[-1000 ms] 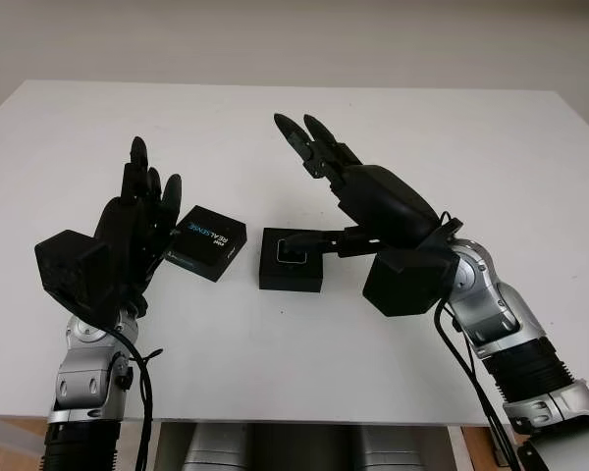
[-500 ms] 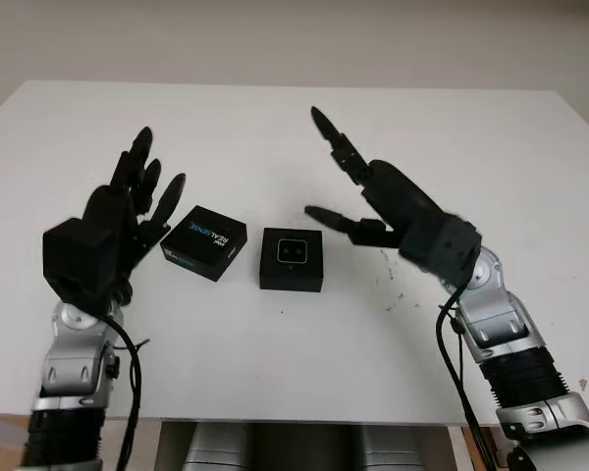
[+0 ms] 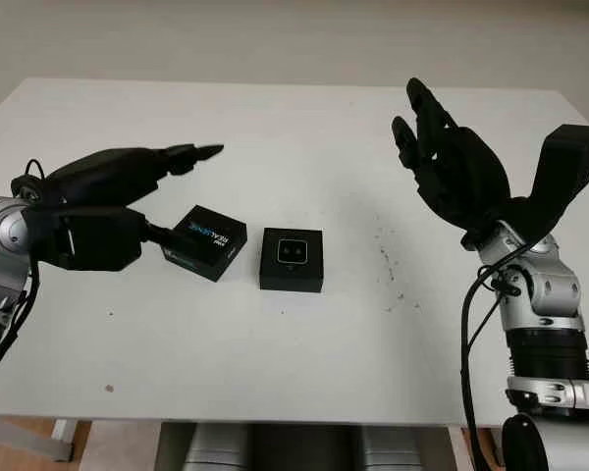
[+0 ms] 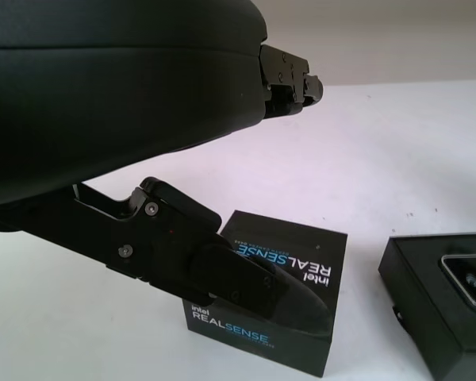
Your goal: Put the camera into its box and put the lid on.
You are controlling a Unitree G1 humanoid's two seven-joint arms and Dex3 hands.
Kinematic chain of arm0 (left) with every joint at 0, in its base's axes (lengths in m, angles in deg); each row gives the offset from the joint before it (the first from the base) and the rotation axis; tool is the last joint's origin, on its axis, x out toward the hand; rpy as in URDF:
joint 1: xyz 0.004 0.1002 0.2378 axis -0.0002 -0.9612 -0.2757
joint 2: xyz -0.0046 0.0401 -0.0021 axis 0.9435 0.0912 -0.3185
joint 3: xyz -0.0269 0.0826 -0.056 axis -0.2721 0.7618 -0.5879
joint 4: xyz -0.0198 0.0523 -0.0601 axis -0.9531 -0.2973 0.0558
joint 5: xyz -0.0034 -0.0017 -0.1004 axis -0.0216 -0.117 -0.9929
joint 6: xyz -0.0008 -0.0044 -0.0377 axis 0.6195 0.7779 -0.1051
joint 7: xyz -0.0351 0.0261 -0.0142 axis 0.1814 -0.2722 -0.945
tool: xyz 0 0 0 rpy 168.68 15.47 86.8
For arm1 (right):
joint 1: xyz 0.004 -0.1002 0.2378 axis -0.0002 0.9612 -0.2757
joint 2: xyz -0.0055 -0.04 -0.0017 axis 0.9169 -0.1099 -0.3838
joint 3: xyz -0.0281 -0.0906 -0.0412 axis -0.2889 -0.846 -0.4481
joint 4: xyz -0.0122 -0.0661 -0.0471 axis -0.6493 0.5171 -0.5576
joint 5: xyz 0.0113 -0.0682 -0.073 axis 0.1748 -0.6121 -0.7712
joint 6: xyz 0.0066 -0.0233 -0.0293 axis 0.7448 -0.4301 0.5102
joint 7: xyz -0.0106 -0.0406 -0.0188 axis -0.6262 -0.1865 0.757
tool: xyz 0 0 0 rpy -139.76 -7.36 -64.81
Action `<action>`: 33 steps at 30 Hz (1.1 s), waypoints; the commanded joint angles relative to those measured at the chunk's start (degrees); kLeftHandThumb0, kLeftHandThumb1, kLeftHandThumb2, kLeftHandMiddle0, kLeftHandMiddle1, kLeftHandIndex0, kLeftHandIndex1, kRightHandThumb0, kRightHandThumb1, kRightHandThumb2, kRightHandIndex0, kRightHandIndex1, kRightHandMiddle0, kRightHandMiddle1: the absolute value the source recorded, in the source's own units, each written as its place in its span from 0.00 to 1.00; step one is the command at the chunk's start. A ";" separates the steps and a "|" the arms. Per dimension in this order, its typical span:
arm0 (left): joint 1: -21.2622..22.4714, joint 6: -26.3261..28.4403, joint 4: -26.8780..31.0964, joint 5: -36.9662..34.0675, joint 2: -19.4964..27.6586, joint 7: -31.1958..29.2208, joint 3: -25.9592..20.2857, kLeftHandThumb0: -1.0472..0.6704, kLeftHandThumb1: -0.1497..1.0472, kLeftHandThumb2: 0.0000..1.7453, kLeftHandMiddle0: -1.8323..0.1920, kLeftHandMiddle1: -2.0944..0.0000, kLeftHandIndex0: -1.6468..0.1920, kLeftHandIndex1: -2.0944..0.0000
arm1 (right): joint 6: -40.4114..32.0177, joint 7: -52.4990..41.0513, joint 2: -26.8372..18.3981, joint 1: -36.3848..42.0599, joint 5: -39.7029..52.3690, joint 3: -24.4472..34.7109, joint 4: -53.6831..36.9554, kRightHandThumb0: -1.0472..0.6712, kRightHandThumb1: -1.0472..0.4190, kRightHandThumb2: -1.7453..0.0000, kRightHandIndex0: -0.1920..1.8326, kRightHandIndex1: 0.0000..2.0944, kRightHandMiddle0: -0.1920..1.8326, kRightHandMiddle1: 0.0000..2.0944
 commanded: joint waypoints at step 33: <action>10.89 -6.52 -19.29 12.92 -2.65 5.78 10.62 0.29 0.80 0.03 0.89 0.97 0.89 0.97 | -0.11 2.19 -0.40 0.02 -0.47 0.47 -2.82 0.20 0.00 0.64 0.00 0.00 0.00 0.00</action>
